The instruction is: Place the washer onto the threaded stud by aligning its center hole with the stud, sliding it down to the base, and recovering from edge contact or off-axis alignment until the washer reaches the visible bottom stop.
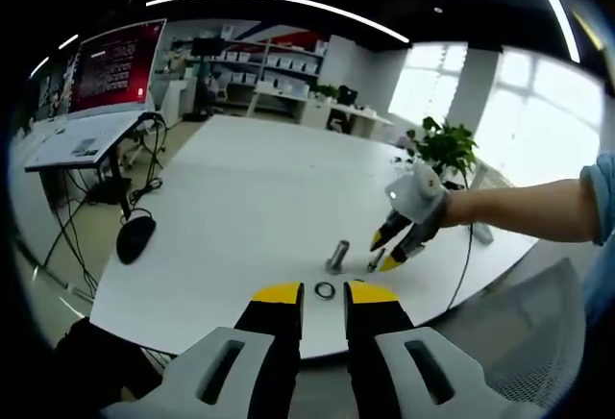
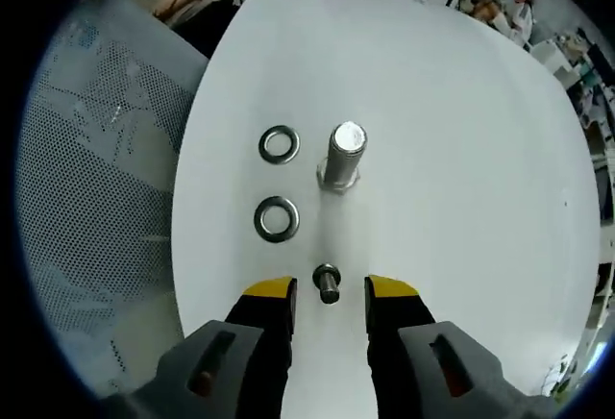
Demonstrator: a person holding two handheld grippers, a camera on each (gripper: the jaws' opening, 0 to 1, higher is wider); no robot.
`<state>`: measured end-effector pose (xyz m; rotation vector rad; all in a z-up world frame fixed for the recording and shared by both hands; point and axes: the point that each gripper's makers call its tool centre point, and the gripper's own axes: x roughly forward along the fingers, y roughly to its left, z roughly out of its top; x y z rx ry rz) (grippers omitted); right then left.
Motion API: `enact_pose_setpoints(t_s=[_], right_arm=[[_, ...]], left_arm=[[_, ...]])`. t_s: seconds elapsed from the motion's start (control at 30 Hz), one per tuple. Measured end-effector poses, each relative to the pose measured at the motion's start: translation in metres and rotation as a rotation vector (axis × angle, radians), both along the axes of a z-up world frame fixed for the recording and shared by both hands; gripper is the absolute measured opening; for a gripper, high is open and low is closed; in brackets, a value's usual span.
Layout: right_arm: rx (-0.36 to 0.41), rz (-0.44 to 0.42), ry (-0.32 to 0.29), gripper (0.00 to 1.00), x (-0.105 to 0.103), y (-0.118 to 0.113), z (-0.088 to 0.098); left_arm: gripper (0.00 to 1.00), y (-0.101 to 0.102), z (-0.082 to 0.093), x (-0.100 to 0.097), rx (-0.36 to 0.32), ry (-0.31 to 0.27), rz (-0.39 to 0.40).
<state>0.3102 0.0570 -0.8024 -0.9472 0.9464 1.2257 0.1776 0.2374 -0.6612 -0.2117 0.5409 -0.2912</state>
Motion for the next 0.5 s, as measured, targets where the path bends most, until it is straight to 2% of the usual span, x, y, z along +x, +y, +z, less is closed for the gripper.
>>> enact_pose_setpoints(t_s=[0.1, 0.2, 0.27, 0.33, 0.37, 0.43, 0.5], right_arm=[[0.106, -0.053, -0.031, 0.31, -0.006, -0.002, 0.031], [0.168, -0.088, -0.035, 0.32, -0.017, -0.008, 0.056], [0.230, -0.122, -0.043, 0.32, -0.026, -0.014, 0.079], [0.304, -0.185, -0.060, 0.32, -0.030, -0.025, 0.104], [0.374, -0.233, -0.055, 0.32, -0.033, -0.031, 0.121], [0.488, -0.302, -0.038, 0.32, -0.042, -0.041, 0.146], [0.560, -0.352, -0.043, 0.32, -0.049, -0.053, 0.164]], left_arm=[[0.14, 0.000, 0.001, 0.000, -0.004, -0.007, 0.001], [0.14, -0.001, 0.000, -0.001, 0.001, -0.001, -0.004], [0.14, -0.002, -0.002, -0.003, 0.009, 0.010, -0.014], [0.14, -0.002, 0.003, -0.001, -0.001, -0.018, -0.014], [0.14, -0.002, 0.005, 0.000, -0.010, -0.031, -0.012], [0.14, -0.002, 0.003, -0.002, -0.003, -0.015, -0.018], [0.14, -0.004, -0.002, -0.004, 0.017, 0.014, -0.034]])
